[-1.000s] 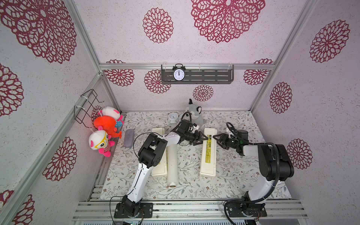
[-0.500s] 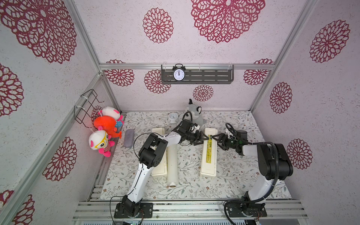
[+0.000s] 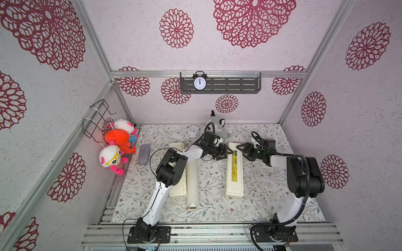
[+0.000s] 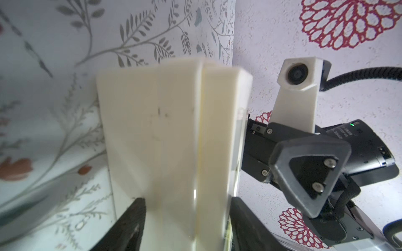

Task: Put plastic wrap rolls into dispensers
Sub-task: Close the lid on the plastic wrap cutting box, then open the lid of the plastic wrap cutting box.

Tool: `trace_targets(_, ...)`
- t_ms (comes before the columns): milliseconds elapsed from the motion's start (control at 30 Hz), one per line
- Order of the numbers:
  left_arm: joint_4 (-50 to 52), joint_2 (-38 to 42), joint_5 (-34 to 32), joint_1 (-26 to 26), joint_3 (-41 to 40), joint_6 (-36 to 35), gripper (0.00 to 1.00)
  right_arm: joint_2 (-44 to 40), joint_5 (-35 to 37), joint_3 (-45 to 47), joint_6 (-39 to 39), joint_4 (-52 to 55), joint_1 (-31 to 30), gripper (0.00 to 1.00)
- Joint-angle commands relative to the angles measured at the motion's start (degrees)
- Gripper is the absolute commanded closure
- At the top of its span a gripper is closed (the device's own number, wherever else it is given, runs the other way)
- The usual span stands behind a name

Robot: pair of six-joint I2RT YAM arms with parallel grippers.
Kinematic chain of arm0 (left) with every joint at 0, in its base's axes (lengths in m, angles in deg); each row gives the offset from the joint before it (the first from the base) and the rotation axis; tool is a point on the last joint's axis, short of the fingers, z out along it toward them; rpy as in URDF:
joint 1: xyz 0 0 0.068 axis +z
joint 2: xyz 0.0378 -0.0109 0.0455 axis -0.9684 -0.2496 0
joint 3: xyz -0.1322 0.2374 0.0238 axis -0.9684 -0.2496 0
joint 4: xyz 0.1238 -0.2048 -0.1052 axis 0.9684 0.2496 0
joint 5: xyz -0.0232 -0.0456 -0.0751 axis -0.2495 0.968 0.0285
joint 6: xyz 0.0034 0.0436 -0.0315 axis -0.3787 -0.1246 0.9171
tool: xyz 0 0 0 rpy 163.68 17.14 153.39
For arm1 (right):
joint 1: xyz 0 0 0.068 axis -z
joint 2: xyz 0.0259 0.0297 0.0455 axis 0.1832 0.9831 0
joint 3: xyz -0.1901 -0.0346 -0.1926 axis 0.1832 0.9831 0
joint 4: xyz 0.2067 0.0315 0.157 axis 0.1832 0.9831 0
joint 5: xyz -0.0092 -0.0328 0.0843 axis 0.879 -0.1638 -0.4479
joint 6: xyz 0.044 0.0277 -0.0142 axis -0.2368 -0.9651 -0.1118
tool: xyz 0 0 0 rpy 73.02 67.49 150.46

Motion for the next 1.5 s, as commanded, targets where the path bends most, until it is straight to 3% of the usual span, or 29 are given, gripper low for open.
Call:
trace_targets(0,0.0,-4.1,-1.3,0.2,4.5,0.8,0.35,1.3,-4.8,-2.8,1.5,1.2,-1.8,0.24)
trace_targets(200,2.2,-7.9,-1.6,0.3,9.7,1.1,0.37,3.0,-4.6,-4.6,2.9,3.7,-1.9,0.31)
trace_targets(300,1.8,-7.3,-1.5,0.0,7.9,1.1,0.4,2.8,-4.2,-4.4,3.6,4.4,-2.2,0.35)
trace_targets(433,-0.6,-4.7,-1.8,-0.2,3.1,2.0,0.46,1.5,-2.3,-4.5,5.6,7.4,-2.3,0.32)
trace_targets(533,-1.0,-2.3,-2.6,-0.3,-0.1,1.7,0.47,-1.4,3.3,-5.7,10.7,14.7,-3.0,0.25)
trace_targets(667,-1.6,1.9,-4.1,-0.2,-4.1,1.4,0.41,-6.9,15.1,-8.2,17.4,26.7,-5.8,0.17)
trace_targets(967,-7.9,15.6,-8.4,0.0,-18.9,2.7,0.4,-14.5,35.5,-9.0,20.2,40.2,-15.6,0.01)
trace_targets(1233,-9.7,24.4,-12.4,0.3,-29.1,1.6,0.42,-14.5,44.2,-8.0,18.1,43.9,-21.1,0.01)
trace_targets(1467,-10.1,25.2,-13.4,0.8,-31.8,0.9,0.42,-11.1,48.9,-7.6,16.3,46.9,-24.8,0.01)
